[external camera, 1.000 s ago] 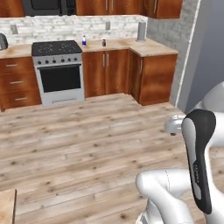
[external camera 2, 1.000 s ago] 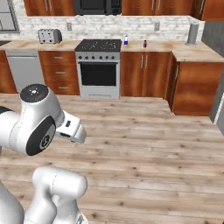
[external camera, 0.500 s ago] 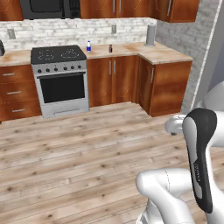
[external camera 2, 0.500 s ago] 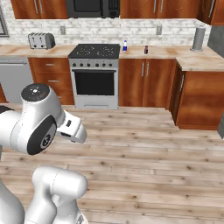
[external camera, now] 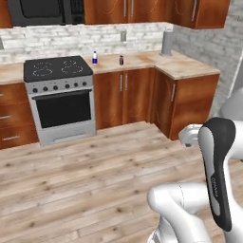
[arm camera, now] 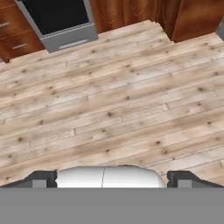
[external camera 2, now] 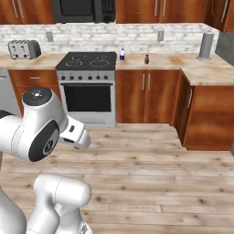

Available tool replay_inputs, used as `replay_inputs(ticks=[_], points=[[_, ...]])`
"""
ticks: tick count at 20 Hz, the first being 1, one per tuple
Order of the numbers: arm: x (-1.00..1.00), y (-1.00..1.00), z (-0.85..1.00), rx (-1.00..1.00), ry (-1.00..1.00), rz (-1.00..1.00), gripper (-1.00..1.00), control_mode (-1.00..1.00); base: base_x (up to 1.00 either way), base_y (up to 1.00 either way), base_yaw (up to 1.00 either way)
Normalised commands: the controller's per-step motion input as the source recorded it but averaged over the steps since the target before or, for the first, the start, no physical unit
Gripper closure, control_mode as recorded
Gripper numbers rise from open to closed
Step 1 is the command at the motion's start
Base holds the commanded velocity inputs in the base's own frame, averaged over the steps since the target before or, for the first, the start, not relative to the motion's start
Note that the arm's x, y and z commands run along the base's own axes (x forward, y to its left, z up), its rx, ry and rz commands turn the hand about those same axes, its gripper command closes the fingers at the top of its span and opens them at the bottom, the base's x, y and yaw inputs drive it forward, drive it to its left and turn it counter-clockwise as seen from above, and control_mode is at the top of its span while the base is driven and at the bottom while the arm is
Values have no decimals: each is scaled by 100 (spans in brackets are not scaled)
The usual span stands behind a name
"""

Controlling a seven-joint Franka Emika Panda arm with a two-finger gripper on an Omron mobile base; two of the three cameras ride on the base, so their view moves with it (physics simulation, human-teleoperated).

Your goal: Place the drinks on the dining counter in a tight cluster.

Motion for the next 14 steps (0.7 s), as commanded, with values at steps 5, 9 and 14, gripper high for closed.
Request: replay_inputs(ticks=[5, 9, 14], points=[[0, 0, 0, 0, 0, 0, -100, 100, 100, 0, -21], [0, 0, 0, 0, 0, 0, -100, 100, 100, 10, -17], [0, 0, 0, 0, 0, 0, -100, 100, 100, 34, -4]])
